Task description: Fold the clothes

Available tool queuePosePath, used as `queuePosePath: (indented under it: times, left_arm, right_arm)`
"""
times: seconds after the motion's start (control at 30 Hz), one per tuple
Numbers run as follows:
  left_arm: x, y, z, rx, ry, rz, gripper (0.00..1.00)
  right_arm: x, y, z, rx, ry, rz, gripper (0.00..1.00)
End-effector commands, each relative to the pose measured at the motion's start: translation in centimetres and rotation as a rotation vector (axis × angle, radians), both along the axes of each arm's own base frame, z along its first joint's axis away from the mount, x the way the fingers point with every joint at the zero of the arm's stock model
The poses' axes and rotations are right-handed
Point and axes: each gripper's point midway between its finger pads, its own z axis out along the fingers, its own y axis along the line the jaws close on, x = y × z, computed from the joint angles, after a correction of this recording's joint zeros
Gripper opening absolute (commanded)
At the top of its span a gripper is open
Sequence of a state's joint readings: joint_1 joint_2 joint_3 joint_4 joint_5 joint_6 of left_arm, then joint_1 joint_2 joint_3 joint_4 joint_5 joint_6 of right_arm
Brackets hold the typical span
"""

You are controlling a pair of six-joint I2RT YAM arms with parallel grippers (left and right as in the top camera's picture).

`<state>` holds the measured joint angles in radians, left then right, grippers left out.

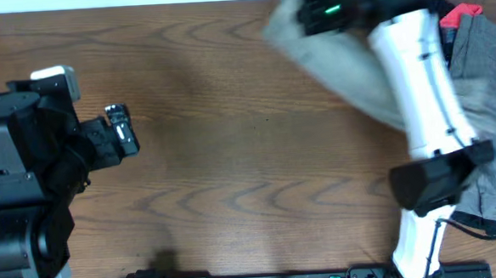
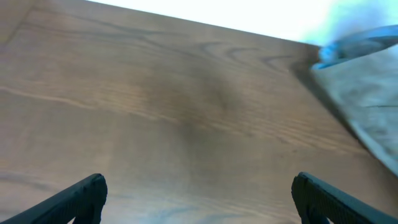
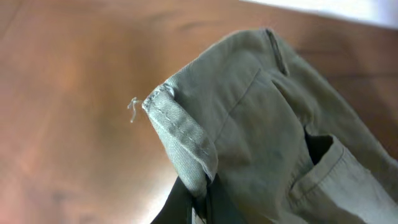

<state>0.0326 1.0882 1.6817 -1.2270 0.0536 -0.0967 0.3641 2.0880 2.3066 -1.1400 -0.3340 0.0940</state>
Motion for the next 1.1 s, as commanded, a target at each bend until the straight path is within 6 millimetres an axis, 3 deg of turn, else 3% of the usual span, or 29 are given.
queuePosePath:
  times: [0.0, 0.07, 0.13, 0.2, 0.33, 0.47, 0.67, 0.9, 1.07]
  left_arm:
    - [-0.1, 1.0, -0.5, 0.043, 0.031, 0.036, 0.96]
    - [0.0, 1.1, -1.0, 0.043, 0.056, 0.036, 0.96]
    - [0.2, 1.3, -1.7, 0.05, 0.092, 0.044, 0.96]
    - [0.5, 1.4, -2.6, 0.053, 0.135, 0.046, 0.96]
    - [1.6, 1.1, -4.8, 0.02, 0.236, 0.052, 0.96]
    - [3.2, -0.5, -7.4, -0.058, 0.336, -0.013, 0.96]
    - [6.0, -2.2, -13.3, -0.133, 0.537, -0.066, 0.96]
    - [11.8, -4.9, -21.8, -0.123, 0.683, -0.163, 0.91]
    - [14.4, -6.2, -27.3, -0.113, 0.739, -0.193, 0.8]
  right_arm:
    - [-2.8, 5.8, -3.5, -0.074, 0.05, 0.111, 0.02]
    - [-3.8, 7.5, -4.7, -0.14, 0.04, 0.131, 0.2]
    - [-4.0, 7.8, -4.9, -0.216, -0.002, 0.111, 0.37]
    - [-3.3, 6.6, -4.4, -0.291, -0.056, 0.054, 0.56]
    - [-1.6, 3.2, -4.3, -0.329, -0.049, -0.065, 0.73]
    - [-0.2, -1.7, -4.9, -0.317, 0.036, -0.177, 0.77]
    - [0.1, -8.0, -5.9, -0.258, 0.187, -0.273, 0.77]
    - [-0.2, -11.8, -6.2, -0.176, 0.294, -0.326, 0.75]
    - [-0.7, -13.0, -6.5, -0.189, 0.325, -0.34, 0.75]
